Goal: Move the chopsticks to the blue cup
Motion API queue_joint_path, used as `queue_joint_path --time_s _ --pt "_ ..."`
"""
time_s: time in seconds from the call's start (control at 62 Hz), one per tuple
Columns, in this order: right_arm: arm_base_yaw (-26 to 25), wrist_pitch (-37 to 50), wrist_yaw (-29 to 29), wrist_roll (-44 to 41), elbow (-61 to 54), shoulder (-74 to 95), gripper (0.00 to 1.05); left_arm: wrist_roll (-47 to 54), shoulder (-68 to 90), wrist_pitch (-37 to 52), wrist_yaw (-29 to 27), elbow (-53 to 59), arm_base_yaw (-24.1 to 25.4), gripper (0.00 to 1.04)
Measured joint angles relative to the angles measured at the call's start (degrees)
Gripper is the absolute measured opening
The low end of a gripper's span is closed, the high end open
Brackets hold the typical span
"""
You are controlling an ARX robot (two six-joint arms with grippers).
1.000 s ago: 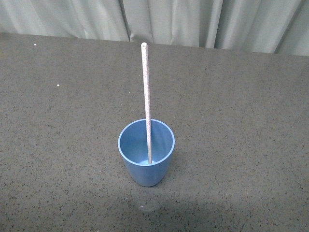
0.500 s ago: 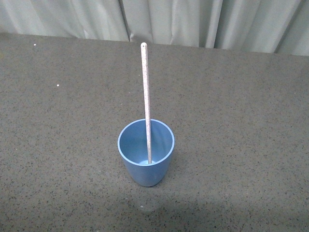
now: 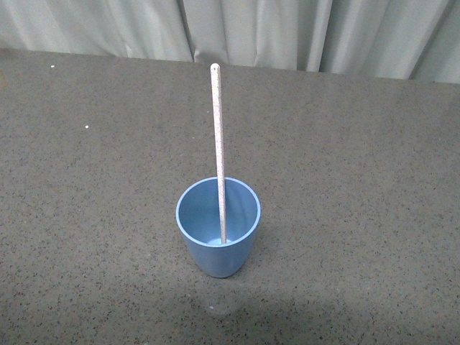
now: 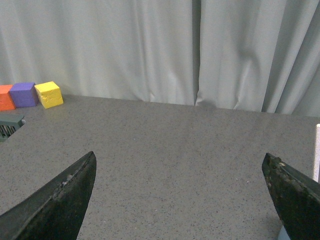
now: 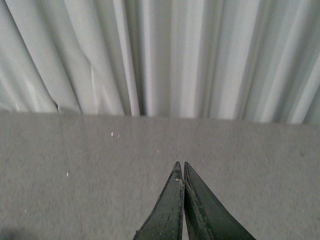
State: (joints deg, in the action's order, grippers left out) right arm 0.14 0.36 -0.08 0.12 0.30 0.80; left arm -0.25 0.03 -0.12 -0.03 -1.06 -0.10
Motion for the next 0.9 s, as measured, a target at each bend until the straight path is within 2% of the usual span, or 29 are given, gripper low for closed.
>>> queue_joint_path --time_s 0.161,0.194,0.258,0.355,0.452,0.677,0.903 --pt "0.0 -0.24 0.0 0.0 0.0 -0.5 0.01 0.0 0.0 0.0 0.02 0.0 0.0 0.98" --pt "0.0 -0.26 0.0 -0.09 0.0 -0.5 0.04 0.0 0.0 0.0 0.02 0.0 0.0 0.98" --pt "0.0 -0.26 0.0 -0.09 0.0 -0.55 0.2 0.0 0.0 0.0 0.02 0.0 0.0 0.98" --pt "0.0 -0.26 0.0 -0.09 0.0 -0.55 0.36 0.0 0.0 0.0 0.02 0.0 0.0 0.98" --pt "0.0 -0.26 0.0 -0.09 0.0 -0.55 0.59 0.0 0.0 0.0 0.02 0.0 0.0 0.98" --pt "0.0 -0.26 0.0 -0.04 0.0 -0.55 0.97 0.0 0.0 0.0 0.02 0.0 0.0 0.98" --pt "0.0 -0.26 0.0 -0.07 0.0 -0.55 0.95 0.0 0.0 0.0 0.02 0.0 0.0 0.98"
